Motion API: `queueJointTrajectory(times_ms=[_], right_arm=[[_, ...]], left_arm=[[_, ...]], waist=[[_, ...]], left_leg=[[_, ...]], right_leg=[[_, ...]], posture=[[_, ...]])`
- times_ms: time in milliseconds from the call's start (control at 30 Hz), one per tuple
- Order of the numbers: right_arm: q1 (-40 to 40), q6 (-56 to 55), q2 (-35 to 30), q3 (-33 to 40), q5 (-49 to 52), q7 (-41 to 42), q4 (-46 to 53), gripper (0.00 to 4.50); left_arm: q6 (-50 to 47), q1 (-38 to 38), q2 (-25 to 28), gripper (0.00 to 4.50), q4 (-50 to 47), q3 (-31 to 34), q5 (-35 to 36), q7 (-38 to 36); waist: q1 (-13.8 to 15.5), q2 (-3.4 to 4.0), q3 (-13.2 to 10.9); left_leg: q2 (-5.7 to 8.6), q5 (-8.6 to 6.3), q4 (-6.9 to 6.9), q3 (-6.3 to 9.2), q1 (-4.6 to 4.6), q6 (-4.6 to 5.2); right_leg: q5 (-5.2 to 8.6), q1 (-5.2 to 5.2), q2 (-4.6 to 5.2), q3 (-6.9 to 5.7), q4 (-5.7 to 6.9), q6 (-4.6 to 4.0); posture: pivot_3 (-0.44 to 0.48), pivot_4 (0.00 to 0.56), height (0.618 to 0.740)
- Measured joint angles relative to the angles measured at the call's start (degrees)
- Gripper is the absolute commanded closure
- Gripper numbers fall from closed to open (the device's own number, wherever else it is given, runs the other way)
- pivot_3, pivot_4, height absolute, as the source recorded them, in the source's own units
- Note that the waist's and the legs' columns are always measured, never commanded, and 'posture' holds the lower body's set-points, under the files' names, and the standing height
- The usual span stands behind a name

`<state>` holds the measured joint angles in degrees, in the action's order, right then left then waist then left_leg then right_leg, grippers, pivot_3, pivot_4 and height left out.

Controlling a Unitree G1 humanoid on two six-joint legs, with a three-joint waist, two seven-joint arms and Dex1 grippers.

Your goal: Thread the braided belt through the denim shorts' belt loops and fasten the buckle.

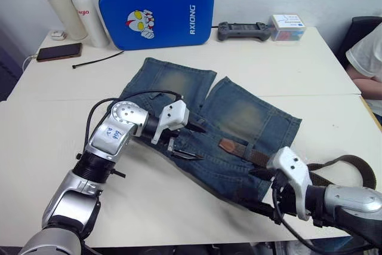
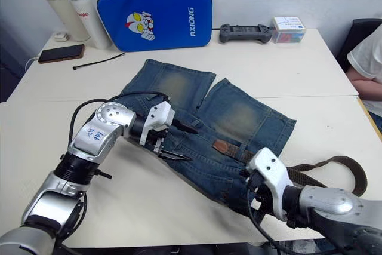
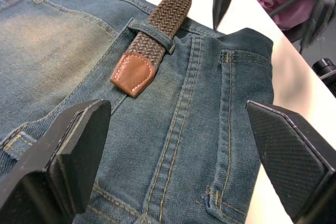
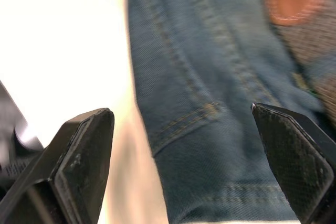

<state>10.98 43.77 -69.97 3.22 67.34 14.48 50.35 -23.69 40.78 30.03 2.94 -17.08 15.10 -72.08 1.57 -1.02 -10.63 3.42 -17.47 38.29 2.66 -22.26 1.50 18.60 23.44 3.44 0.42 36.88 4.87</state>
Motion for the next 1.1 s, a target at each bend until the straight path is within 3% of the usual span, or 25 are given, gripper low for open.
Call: queueJointTrajectory(times_ms=[33,167,233,367,467,733,900,1100], right_arm=[[-1.5,-0.08,0.0,-3.21,-4.32,2.45,-0.02,0.05],[-5.73,-1.06,0.34,-12.65,-17.36,9.07,-0.35,1.68],[-7.63,-2.31,0.39,-17.16,-25.33,11.88,-0.8,2.72],[-7.2,-4.86,1.35,-19.14,-33.55,14.02,-1.76,4.47],[-4.84,-6.76,2.01,-17.71,-35.52,15.73,-2.53,4.47],[6.73,-8.82,2.05,-3.92,-36.79,20.58,-4.31,4.47],[10.02,-9.04,3.46,0.72,-38.25,22.83,-5.24,4.47],[9.57,-8.12,6.24,1.08,-39.27,23.58,-5.42,4.47]], left_arm=[[0.15,0.0,-0.12,0.0,-0.03,-0.21,-0.36,0.17],[2.68,0.01,-3.45,0.0,0.2,-3.1,-3.07,1.71],[6.14,0.4,-7.46,0.0,1.6,-5.61,-4.99,3.12],[13.1,4.16,-10.98,0.0,8.41,-6.69,-9.29,5.98],[19.92,6.57,-13.74,0.0,13.5,-6.91,-12.09,7.9],[38.2,13.5,-20.05,0.0,32.69,-9.85,-19.69,10.43],[41.49,14.23,-21.35,0.0,36.7,-9.83,-20.39,10.24],[42.81,14.23,-23.02,0.0,38.81,-9.04,-20.41,10.36]], waist=[[-0.03,0.0,0.0],[0.13,0.0,0.01],[0.21,-0.01,0.0],[0.14,-0.01,0.01],[0.15,-0.03,0.02],[1.73,-0.04,0.02],[1.68,-0.05,0.02],[1.53,-0.05,0.02]], left_leg=[[0.01,0.0,0.01,-0.01,0.0,0.0],[0.05,0.0,0.05,0.0,-0.01,-0.02],[0.05,-0.01,0.08,0.0,-0.05,-0.02],[0.04,0.0,0.07,-0.01,-0.03,-0.05],[0.05,-0.01,0.08,-0.03,-0.02,-0.04],[0.1,-0.12,0.45,-0.07,-0.1,0.11],[0.09,-0.14,0.48,-0.06,-0.12,0.12],[0.09,-0.16,0.61,-0.06,-0.12,0.12]], right_leg=[[0.0,0.01,0.0,0.01,0.02,0.01],[0.0,0.02,0.02,0.01,0.03,0.01],[-0.01,0.04,0.02,0.0,0.02,0.02],[-0.01,0.06,0.0,0.0,0.07,0.02],[-0.01,0.03,0.0,0.01,0.06,0.02],[-0.07,-0.03,0.02,0.01,0.05,0.13],[-0.07,-0.02,0.0,0.01,0.08,0.14],[-0.08,-0.03,0.0,0.02,0.15,0.15]], posture=[[0.0,0.15,0.74],[0.0,0.15,0.74],[0.0,0.15,0.74],[0.0,0.15,0.74],[0.0,0.15,0.74],[0.0,0.15,0.74],[0.0,0.15,0.74],[0.0,0.15,0.74]])
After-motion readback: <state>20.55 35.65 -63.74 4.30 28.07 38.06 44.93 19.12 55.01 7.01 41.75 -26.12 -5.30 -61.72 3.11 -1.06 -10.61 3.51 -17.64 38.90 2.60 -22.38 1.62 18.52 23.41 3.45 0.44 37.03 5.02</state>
